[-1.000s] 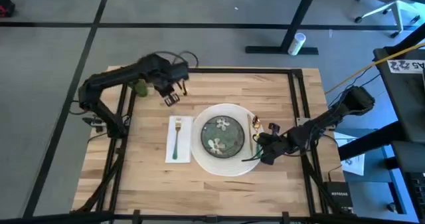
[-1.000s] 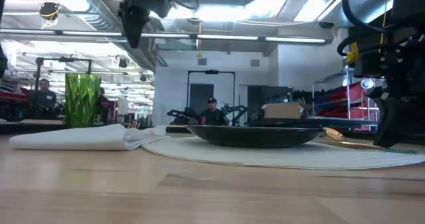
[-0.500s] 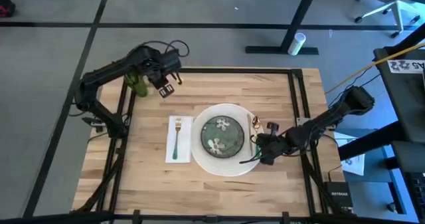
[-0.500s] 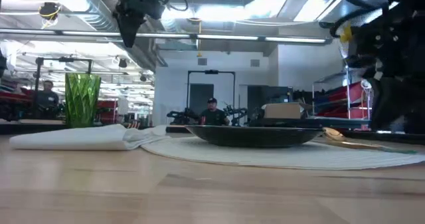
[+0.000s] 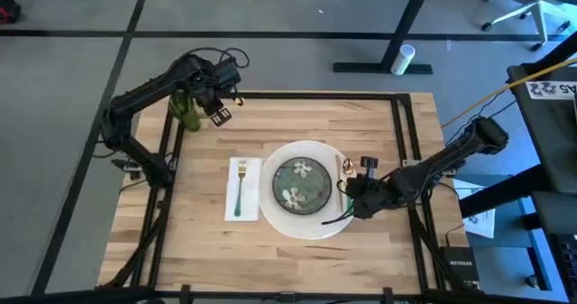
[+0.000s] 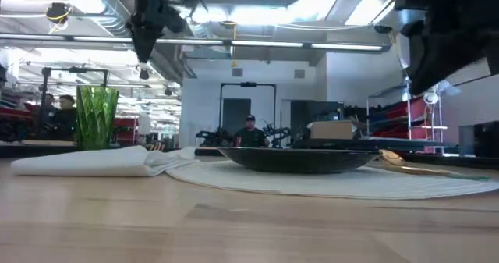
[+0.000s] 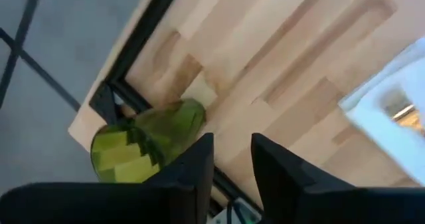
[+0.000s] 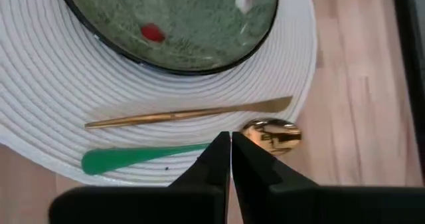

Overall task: Set table place
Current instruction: Put the green cup to the top right of the white table mat

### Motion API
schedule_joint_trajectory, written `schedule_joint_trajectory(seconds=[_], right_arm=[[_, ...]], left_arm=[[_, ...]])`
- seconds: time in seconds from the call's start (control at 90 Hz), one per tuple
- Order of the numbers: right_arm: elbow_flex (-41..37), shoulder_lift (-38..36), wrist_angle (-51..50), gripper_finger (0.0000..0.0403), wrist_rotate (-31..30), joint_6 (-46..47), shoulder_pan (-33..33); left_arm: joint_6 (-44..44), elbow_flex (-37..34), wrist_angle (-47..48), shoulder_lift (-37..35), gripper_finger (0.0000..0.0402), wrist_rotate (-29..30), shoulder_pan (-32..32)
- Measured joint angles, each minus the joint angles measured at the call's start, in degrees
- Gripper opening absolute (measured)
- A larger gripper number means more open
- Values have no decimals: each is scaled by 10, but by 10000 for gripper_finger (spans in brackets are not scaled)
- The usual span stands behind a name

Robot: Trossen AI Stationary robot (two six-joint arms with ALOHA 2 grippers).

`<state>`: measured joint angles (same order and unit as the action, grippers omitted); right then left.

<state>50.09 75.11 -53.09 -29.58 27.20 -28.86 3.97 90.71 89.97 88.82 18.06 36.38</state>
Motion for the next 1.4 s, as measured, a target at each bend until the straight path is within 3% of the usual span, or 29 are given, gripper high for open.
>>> schedule_joint_trajectory(seconds=[0.2, 0.289, 0.422, 0.811, 0.989, 1.189, 1.4], right_arm=[[0, 0, 0, 0, 2, -2, 0], [0, 0, 0, 0, 1, -3, 0], [0, 0, 0, 0, 1, -5, 0], [0, 0, 0, 0, 0, -5, 0], [0, 0, -1, 0, 0, -5, 0], [0, 0, -9, 0, 0, -5, 0], [0, 0, -11, 0, 0, -5, 0]], left_arm=[[12, -81, 1, 0, 131, 35, 47], [22, -102, 1, 0, 145, 68, 64], [23, -123, 0, 0, 162, 72, 91], [3, -206, -46, 0, 166, 83, 139], [2, -237, -54, 1, 125, 82, 115], [-44, -248, -61, 2, 14, 78, 60], [-64, -230, -67, 2, 2, 81, 5]])
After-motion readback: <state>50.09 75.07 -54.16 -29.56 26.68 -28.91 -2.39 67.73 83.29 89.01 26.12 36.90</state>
